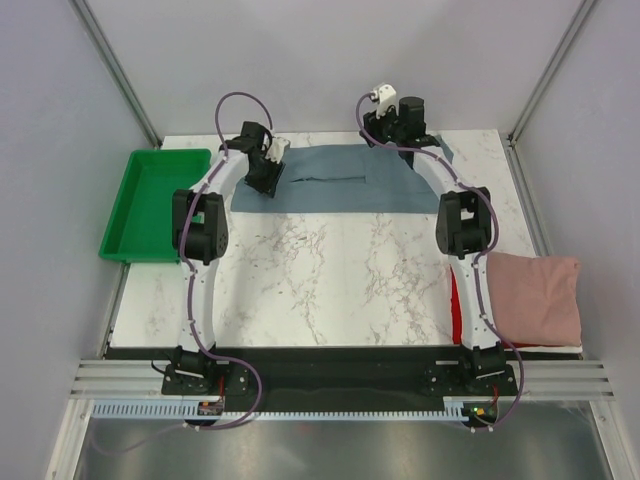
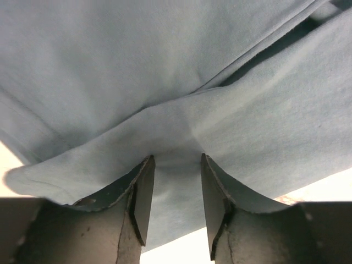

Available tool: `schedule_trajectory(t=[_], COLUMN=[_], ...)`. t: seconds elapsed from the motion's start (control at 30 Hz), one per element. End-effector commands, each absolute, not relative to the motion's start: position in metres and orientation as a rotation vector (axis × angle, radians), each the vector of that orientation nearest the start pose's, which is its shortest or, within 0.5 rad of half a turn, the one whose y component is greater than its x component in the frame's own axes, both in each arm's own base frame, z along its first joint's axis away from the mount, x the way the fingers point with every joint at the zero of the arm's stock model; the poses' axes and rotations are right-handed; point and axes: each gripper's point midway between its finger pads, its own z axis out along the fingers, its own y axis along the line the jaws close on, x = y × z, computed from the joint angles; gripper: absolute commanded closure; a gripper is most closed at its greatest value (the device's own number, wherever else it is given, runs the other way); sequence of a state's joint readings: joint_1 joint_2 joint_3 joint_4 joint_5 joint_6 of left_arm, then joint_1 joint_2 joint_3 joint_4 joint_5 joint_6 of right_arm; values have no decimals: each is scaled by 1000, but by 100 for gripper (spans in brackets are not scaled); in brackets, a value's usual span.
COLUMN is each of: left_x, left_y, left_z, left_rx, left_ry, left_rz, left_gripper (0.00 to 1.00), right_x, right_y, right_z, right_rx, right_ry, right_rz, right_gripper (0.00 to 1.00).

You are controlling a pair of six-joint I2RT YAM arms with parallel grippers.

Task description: Fold and stack the t-shirts

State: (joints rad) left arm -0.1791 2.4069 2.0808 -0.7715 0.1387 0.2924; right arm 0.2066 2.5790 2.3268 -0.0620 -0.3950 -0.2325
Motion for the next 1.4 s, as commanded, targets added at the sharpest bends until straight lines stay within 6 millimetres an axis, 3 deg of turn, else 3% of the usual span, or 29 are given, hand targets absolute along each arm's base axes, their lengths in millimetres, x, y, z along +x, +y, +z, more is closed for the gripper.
schedule_trajectory(t=[0.0, 0.03, 0.1, 0.13, 0.27, 0.37, 0.87, 0.97, 1.0, 1.03, 1.1, 1.2, 1.33, 1.37], left_x=[560, 558, 545, 528, 502, 483, 481, 479, 478, 474, 470, 458, 428, 422], left_y=[-109, -112, -111, -106, -83, -77, -69, -67, -66, -66, -66, -67, -67, -66], left_z=[128, 135, 133, 123, 96, 83, 29, 21, 20, 19, 20, 33, 51, 64], left_rx=[828, 880, 1091, 1184, 1565, 1701, 1762, 1769, 1770, 1774, 1768, 1755, 1758, 1755], left_ry=[2288, 2256, 2186, 2189, 2114, 2135, 2259, 2290, 2300, 2317, 2331, 2342, 2343, 2331], left_rz=[-78, -83, -63, -54, 71, 32, -35, -42, -48, -62, -77, -105, -149, -144], left_gripper=[50, 48, 43, 41, 39, 42, 46, 56, 70, 78, 90, 97, 98, 98], right_x=[688, 682, 674, 670, 657, 649, 625, 625, 625, 624, 623, 623, 614, 605], right_y=[169, 167, 162, 162, 163, 163, 156, 155, 155, 155, 153, 142, 133, 132], right_z=[229, 246, 242, 250, 237, 238, 233, 228, 228, 227, 225, 216, 193, 181], right_rx=[-545, -552, -563, -575, -590, -591, -637, -638, -638, -643, -646, -625, -626, -650], right_ry=[1599, 1580, 1607, 1604, 1673, 1689, 1741, 1753, 1755, 1756, 1764, 1799, 1899, 1955], right_rz=[296, 295, 299, 293, 325, 337, 299, 293, 291, 288, 273, 226, 192, 193], right_gripper=[43, 43, 42, 42, 42, 41, 41, 41, 41, 41, 41, 41, 43, 44])
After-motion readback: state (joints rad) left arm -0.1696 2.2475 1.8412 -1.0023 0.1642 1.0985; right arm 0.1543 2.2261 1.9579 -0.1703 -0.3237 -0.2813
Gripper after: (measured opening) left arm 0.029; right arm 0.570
